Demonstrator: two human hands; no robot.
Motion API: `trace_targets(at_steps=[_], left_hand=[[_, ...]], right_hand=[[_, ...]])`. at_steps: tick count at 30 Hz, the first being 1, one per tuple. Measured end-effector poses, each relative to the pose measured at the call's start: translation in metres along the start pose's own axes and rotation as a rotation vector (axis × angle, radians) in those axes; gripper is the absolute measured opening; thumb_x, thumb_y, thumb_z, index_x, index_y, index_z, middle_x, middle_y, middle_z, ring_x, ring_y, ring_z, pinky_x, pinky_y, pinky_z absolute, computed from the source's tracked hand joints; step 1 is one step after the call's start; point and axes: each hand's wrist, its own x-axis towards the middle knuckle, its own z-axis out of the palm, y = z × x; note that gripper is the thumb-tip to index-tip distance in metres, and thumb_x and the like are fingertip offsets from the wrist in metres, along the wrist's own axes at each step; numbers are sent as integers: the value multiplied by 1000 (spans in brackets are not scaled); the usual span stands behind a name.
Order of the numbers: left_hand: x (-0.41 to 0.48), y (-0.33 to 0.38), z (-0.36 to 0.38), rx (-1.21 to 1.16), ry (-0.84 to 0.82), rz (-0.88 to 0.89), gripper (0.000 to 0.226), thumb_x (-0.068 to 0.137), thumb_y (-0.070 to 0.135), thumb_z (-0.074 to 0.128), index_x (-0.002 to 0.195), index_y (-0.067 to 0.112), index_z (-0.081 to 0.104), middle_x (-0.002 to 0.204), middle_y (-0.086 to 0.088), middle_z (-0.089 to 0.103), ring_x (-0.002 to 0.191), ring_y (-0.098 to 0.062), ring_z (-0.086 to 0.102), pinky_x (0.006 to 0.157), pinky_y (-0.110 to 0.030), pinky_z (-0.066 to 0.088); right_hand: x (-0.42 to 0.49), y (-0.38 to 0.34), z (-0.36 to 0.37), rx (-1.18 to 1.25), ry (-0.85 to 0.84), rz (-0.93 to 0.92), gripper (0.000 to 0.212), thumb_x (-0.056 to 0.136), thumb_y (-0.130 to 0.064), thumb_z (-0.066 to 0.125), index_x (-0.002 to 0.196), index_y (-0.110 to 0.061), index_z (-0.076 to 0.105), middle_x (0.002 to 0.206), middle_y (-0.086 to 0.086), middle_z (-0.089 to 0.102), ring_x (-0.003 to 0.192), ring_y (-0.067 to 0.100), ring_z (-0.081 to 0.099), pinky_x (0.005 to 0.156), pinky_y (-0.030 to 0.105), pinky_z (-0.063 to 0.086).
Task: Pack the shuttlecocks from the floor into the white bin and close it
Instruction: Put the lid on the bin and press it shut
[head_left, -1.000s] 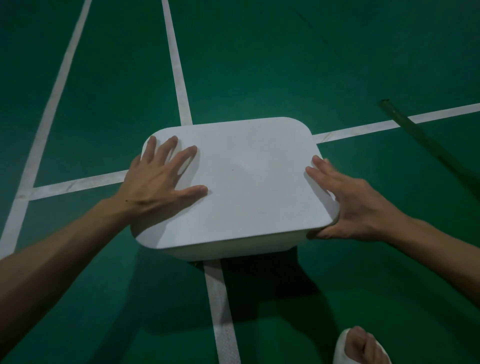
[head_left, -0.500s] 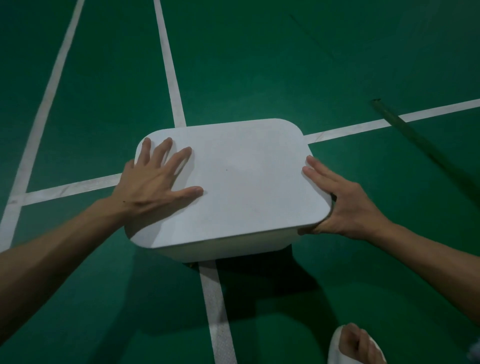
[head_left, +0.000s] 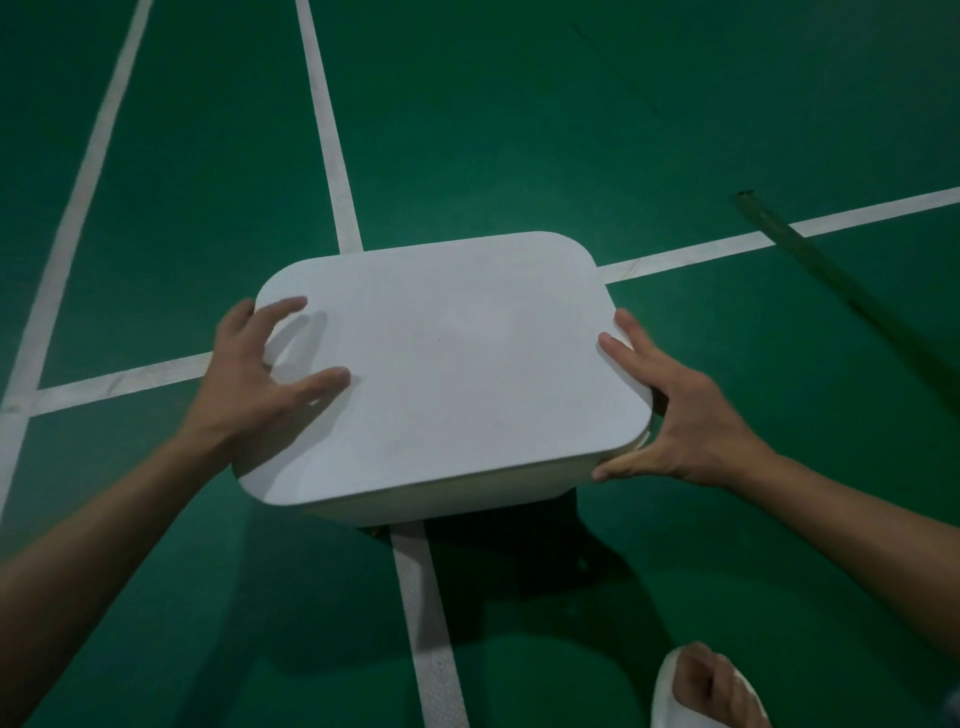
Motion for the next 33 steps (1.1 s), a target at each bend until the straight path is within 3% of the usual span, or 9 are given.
trace_targets(at_steps=[2,5,12,19,24,28,33], left_hand=[[-4,0,0,0,-6,-25,86,56,54,80,134,39,45,155,-2,18,133,-29,34,107,-44,34],[-1,5,-1,22,22,-25,72,67,38,83,131,37,50,156,-3,19,137,-27,30,107,-42,30],[5,10,-4,18,41,-19,64,64,35,84,122,35,57,154,-4,26,131,-26,39,103,-37,35],[8,11,-7,-2,71,2,62,62,33,86,119,32,60,153,-4,26,132,-26,36,108,-42,35],[-1,10,-6,19,51,-9,59,68,32,83,121,29,59,155,-3,22,135,-28,32,108,-44,33],[4,14,-9,16,26,-14,59,69,34,82,122,29,59,154,-3,24,134,-27,34,106,-42,34],[10,13,-8,5,10,-14,62,67,39,82,123,30,58,152,0,27,128,-29,40,100,-43,42]], right_hand=[[-2,-2,1,-7,-20,13,131,34,-51,86,147,-29,25,157,-21,2,132,-25,7,105,-2,10],[0,-1,0,-38,-5,30,131,33,-53,86,148,-26,27,157,-21,6,135,-18,13,103,-4,10],[0,-6,-4,-43,-6,60,129,34,-50,87,148,-28,30,158,-21,7,140,-8,17,113,16,18],[2,-8,-6,-38,-52,84,130,34,-54,85,148,-32,26,158,-23,-2,143,-5,10,116,22,15],[-2,-8,-2,-68,-26,53,128,33,-53,85,146,-31,30,158,-20,3,139,-12,10,108,2,12],[-6,-5,1,-28,46,75,125,30,-54,85,142,-34,32,157,-20,10,140,-9,17,116,27,23],[-4,-9,1,-61,42,98,125,32,-58,81,145,-31,35,157,-21,8,142,-3,16,117,29,21]])
